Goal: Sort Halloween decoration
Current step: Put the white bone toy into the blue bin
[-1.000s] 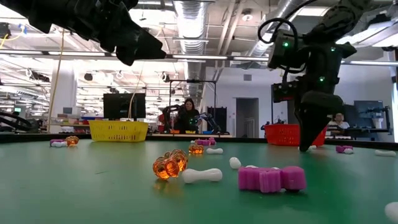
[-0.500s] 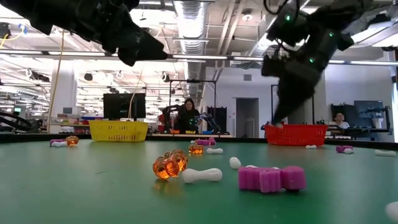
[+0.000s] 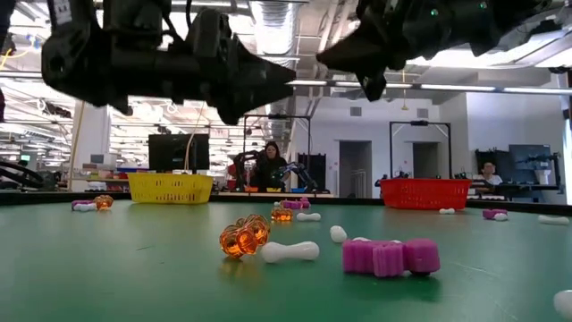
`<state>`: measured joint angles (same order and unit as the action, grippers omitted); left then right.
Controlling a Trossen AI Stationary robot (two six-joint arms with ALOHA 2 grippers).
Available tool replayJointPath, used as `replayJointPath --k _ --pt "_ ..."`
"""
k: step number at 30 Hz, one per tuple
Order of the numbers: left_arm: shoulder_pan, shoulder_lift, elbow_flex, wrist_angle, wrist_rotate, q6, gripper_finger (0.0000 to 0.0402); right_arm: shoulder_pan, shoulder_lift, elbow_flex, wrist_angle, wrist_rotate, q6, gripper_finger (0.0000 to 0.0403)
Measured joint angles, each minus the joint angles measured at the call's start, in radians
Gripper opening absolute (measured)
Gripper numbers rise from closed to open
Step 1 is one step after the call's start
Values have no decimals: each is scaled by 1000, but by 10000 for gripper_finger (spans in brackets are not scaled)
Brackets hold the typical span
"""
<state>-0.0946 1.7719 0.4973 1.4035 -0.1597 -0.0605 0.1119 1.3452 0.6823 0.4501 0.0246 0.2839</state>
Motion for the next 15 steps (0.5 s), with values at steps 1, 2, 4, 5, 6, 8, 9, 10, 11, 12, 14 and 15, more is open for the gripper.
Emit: replayJointPath --k 1,2,4,5,6,8,9,10,11,12,14,15 --pt "2 19 0 14 16 -1 177 6 0 0 11 0 -1 23" --pt "4 38 4 25 27 -6 177 11 0 0 12 0 -1 23" --pt "8 63 23 33 52 -16 177 18 0 0 16 1 -1 26" --pt "9 73 34 36 71 -16 177 20 0 0 12 1 -1 28" --pt "9 84 54 37 95 -13 177 20 0 0 11 1 -1 29" --pt "8 98 80 35 142 -5 177 19 0 0 11 2 -2 29" --pt "6 99 98 25 155 -5 177 19 0 0 10 3 -2 28" --pt "6 98 114 11 160 -6 177 19 0 0 5 4 -2 27" --pt "6 97 129 -6 160 -5 177 18 0 0 1 4 -4 26" --pt "5 97 141 -24 161 -5 177 18 0 0 1 5 -4 25" --pt "5 97 149 -36 172 -5 177 19 0 0 -1 5 -5 25" --pt "4 97 152 -35 178 -5 177 19 0 0 0 5 -4 26"
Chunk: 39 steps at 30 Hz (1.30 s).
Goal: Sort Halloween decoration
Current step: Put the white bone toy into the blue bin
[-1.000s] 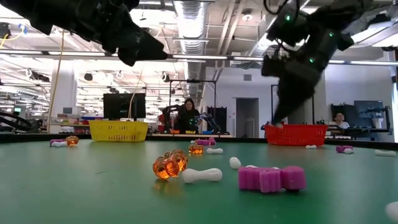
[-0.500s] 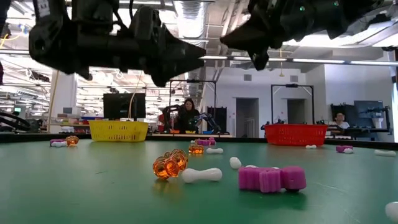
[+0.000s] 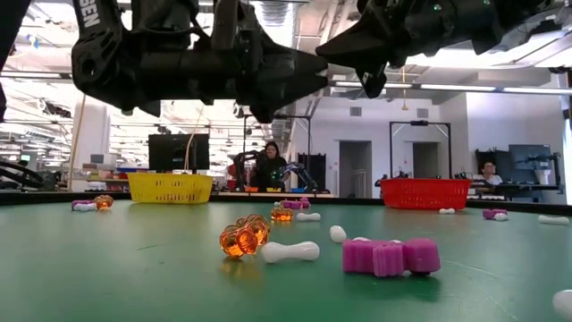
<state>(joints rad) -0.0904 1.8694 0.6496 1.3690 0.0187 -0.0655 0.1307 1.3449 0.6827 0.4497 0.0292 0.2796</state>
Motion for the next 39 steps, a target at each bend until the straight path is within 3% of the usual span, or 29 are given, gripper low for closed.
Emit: replayJointPath --k 17,21,26,29,32,39 --pt "0 0 3 23 -26 -10 169 2 0 0 -37 1 0 28" --pt "-1 0 3 6 -51 -7 140 2 0 0 -35 1 1 27" --pt "5 0 2 -80 -96 1 71 2 0 0 -40 1 5 28" --pt "14 -1 3 -171 -57 -25 40 14 -20 1 -115 0 18 28" --pt "14 -1 30 -352 23 -63 35 45 -57 1 -265 9 42 28" --pt "-42 -1 202 -881 15 3 85 197 -153 1 -549 329 132 28"
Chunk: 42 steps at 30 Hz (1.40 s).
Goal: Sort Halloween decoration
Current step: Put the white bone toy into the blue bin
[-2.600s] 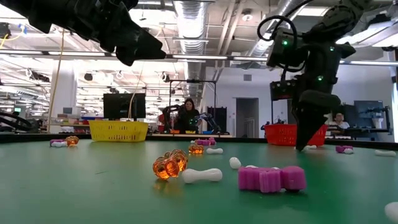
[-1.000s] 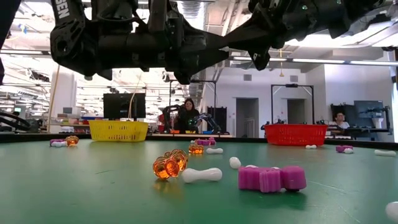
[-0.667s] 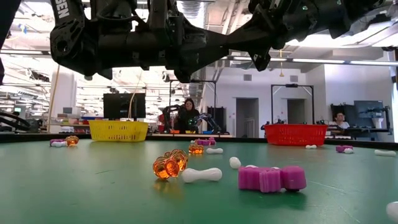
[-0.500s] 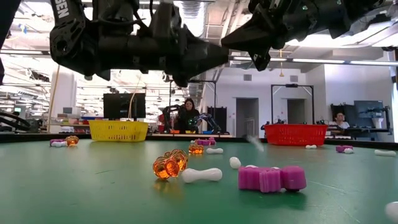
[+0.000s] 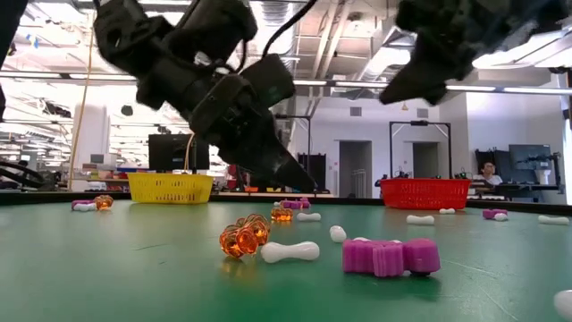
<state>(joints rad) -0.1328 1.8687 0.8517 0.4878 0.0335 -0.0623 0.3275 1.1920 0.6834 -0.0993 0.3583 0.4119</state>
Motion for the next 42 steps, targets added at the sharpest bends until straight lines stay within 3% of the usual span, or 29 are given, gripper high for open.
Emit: replayJointPath --k 4,7,42 --pt "-24 0 103 -210 -106 44 118 96 -22 0 -79 185 49 28" --pt "-25 -1 144 -258 -125 36 134 143 -21 0 -90 249 59 28" --pt "-21 79 150 -276 -162 -30 139 164 -20 0 -140 247 52 32"
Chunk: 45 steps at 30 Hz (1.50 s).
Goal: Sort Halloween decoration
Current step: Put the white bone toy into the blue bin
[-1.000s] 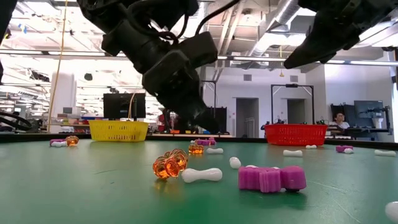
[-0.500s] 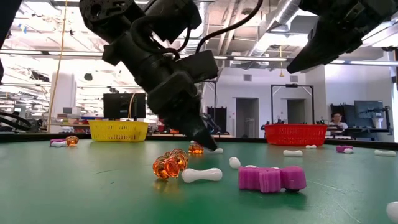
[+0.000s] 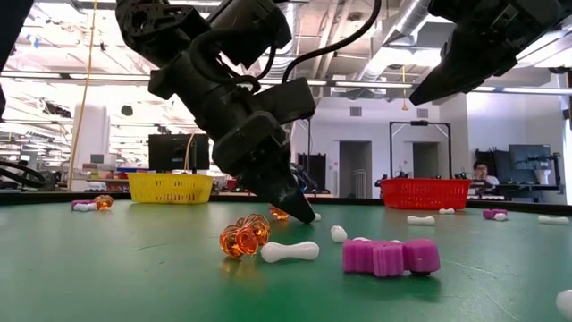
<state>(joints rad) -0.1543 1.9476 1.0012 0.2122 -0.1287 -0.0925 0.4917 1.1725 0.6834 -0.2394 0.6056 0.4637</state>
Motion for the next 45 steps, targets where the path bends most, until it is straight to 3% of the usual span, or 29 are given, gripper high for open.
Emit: replayJointPath --k 4,14,24,29,33,35,39,45 --pt "2 0 0 -14 -8 2 120 -3 0 0 0 0 0 32" --pt "16 0 0 -10 -9 -1 12 -3 0 0 0 0 0 32" --pt "23 -48 -3 -12 2 37 9 -3 0 0 0 -1 0 32" --pt "22 -188 -2 -183 162 25 2 -3 0 0 0 -1 0 32" --pt "-8 -327 -2 -438 346 -72 0 -3 0 0 -1 -2 0 32" --pt "-40 -399 -6 -581 369 -145 0 -3 0 0 -2 -2 0 32" --pt "-144 -540 -33 -814 300 -376 0 -3 0 0 -4 -2 -4 32" --pt "-380 -669 -92 -913 191 -820 0 -11 0 0 -10 -2 -31 32"
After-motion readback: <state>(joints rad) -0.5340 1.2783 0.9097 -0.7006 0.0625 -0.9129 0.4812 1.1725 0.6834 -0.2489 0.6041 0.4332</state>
